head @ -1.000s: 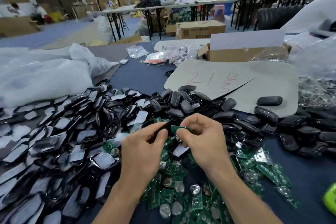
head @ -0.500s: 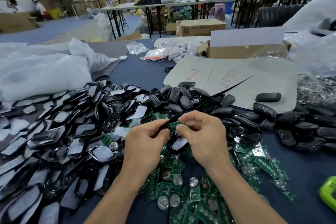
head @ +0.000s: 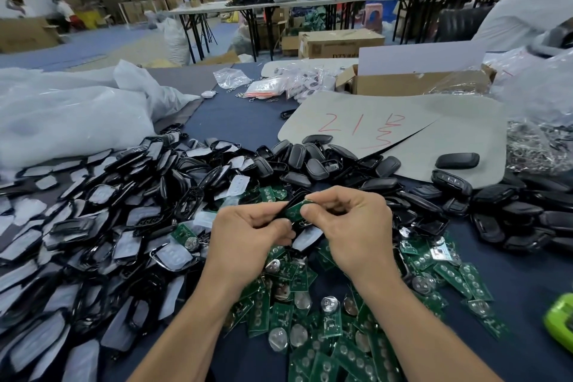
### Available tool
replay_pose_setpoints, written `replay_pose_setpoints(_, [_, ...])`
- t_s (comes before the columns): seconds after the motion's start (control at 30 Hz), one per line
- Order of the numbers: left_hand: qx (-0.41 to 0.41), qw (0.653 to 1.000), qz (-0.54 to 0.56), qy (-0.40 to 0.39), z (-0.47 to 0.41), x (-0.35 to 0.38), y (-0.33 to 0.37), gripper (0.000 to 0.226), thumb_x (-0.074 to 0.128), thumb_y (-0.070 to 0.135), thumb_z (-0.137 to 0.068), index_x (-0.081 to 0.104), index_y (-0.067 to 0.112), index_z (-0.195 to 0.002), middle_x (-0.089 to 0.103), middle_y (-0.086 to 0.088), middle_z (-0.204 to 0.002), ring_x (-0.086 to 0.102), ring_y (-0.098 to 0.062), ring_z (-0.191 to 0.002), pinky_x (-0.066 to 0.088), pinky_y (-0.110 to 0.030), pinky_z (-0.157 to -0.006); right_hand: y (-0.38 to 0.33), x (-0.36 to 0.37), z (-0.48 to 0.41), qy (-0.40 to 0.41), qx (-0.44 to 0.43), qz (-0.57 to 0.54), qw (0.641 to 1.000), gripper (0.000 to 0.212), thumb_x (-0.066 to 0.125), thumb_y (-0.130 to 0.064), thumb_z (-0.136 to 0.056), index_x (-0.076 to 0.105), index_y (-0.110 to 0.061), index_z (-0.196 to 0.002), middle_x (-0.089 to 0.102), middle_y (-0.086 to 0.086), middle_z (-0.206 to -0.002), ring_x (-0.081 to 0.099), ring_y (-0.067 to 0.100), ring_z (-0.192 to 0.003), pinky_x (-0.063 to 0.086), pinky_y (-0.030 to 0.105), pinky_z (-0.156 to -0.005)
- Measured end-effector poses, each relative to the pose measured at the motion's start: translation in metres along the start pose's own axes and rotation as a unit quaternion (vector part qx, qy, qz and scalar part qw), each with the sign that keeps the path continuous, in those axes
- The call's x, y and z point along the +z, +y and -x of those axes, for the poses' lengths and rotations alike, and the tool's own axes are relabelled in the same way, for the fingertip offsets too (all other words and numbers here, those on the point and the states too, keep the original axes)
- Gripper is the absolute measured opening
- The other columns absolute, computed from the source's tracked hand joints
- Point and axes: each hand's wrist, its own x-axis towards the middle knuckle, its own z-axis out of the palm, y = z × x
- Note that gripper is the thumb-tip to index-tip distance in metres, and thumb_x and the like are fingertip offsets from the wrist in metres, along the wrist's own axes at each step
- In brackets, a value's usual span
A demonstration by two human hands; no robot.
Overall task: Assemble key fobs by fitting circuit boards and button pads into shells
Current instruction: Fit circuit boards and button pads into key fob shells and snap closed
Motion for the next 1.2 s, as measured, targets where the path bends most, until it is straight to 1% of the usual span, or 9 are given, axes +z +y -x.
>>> replay_pose_setpoints(0.07, [-0.001,1.0,0.007,0.002,0.001,0.001,0.001,0.061,0.077,-0.007,-0.086,0.08,0.053,-0.082,0.081,0.001,-0.08,0.079,-0.021,-0.071,0.063,-0.025,-0.065,0.001,-0.001,-0.001,-0.009,0.0,-0.004,1.0,0.027,0.089,-0.012,-0.076,0.08,-0.038,-0.077,0.075,-0.013,-0.069,0.07,0.005,-0.065,0.055,0.016,-0.064])
replay_pose_setpoints(0.2, [-0.008,1.0,0.026,0.013,0.002,0.004,0.002,0.063,0.077,-0.007,-0.087,0.079,0.055,-0.077,0.081,0.001,-0.08,0.079,-0.021,-0.071,0.063,-0.024,-0.064,0.004,-0.004,-0.005,-0.027,0.031,-0.025,0.999,0.019,0.088,-0.013,-0.078,0.082,-0.031,-0.078,0.077,-0.004,-0.073,0.074,0.016,-0.07,0.061,0.031,-0.071])
replay_pose_setpoints(0.33, [-0.012,1.0,0.025,-0.005,0.003,0.002,0.004,0.064,0.075,-0.009,-0.087,0.08,0.054,-0.078,0.081,0.001,-0.08,0.079,-0.021,-0.069,0.062,-0.024,-0.063,0.004,-0.002,-0.004,-0.027,0.009,0.015,0.999,0.023,0.089,-0.015,-0.078,0.081,-0.036,-0.077,0.075,-0.01,-0.069,0.07,0.008,-0.064,0.056,0.019,-0.064])
replay_pose_setpoints(0.5, [-0.013,1.0,0.016,-0.005,0.003,0.002,0.006,0.066,0.075,-0.01,-0.086,0.079,0.055,-0.077,0.081,0.001,-0.078,0.079,-0.021,-0.068,0.063,-0.025,-0.063,0.004,0.003,0.0,0.0,-0.024,0.059,0.998,0.022,0.089,-0.014,-0.076,0.079,-0.033,-0.072,0.072,-0.019,-0.066,0.068,0.0,-0.062,0.05,0.01,-0.061])
replay_pose_setpoints(0.6, [-0.013,1.0,0.008,0.017,0.004,0.004,0.005,0.068,0.077,-0.008,-0.085,0.076,0.06,-0.073,0.08,0.004,-0.075,0.078,-0.02,-0.067,0.063,-0.025,-0.063,0.005,0.005,0.0,0.002,-0.04,0.082,0.996,0.026,0.088,-0.014,-0.077,0.077,-0.036,-0.071,0.071,-0.022,-0.065,0.069,-0.001,-0.062,0.05,0.009,-0.061])
replay_pose_setpoints(0.73, [-0.017,0.999,-0.011,0.03,0.005,0.004,0.004,0.06,0.078,-0.006,-0.083,0.08,0.053,-0.076,0.08,0.003,-0.075,0.078,-0.019,-0.066,0.063,-0.025,-0.062,0.006,0.004,0.0,-0.01,-0.044,0.1,0.994,0.032,0.088,-0.012,-0.077,0.074,-0.039,-0.067,0.071,-0.022,-0.065,0.069,0.001,-0.063,0.054,0.015,-0.063])
replay_pose_setpoints(0.87, [-0.02,0.999,-0.023,0.044,0.005,0.006,0.004,0.059,0.08,-0.005,-0.081,0.079,0.054,-0.074,0.08,0.004,-0.074,0.078,-0.018,-0.065,0.062,-0.024,-0.061,0.005,0.003,0.0,-0.01,-0.044,0.098,0.994,0.025,0.087,-0.013,-0.078,0.076,-0.033,-0.07,0.071,-0.022,-0.067,0.069,0.001,-0.065,0.055,0.019,-0.066])
replay_pose_setpoints(1.0, [-0.024,0.998,-0.032,0.057,0.004,0.006,0.006,0.054,0.083,0.001,-0.078,0.078,0.055,-0.074,0.079,0.005,-0.073,0.078,-0.017,-0.066,0.063,-0.026,-0.063,0.004,0.004,0.0,-0.002,-0.05,0.1,0.994,0.02,0.086,-0.012,-0.079,0.078,-0.03,-0.074,0.071,-0.025,-0.067,0.068,-0.001,-0.066,0.053,0.014,-0.067])
replay_pose_setpoints(1.2, [-0.029,0.997,-0.056,0.052,0.004,0.004,0.009,0.048,0.083,0.003,-0.078,0.08,0.051,-0.075,0.079,0.006,-0.072,0.078,-0.017,-0.065,0.065,-0.031,-0.063,0.005,0.006,0.004,0.017,-0.058,0.109,0.992,0.021,0.087,-0.017,-0.079,0.077,-0.035,-0.075,0.068,-0.034,-0.07,0.067,-0.007,-0.067,0.051,0.01,-0.069])
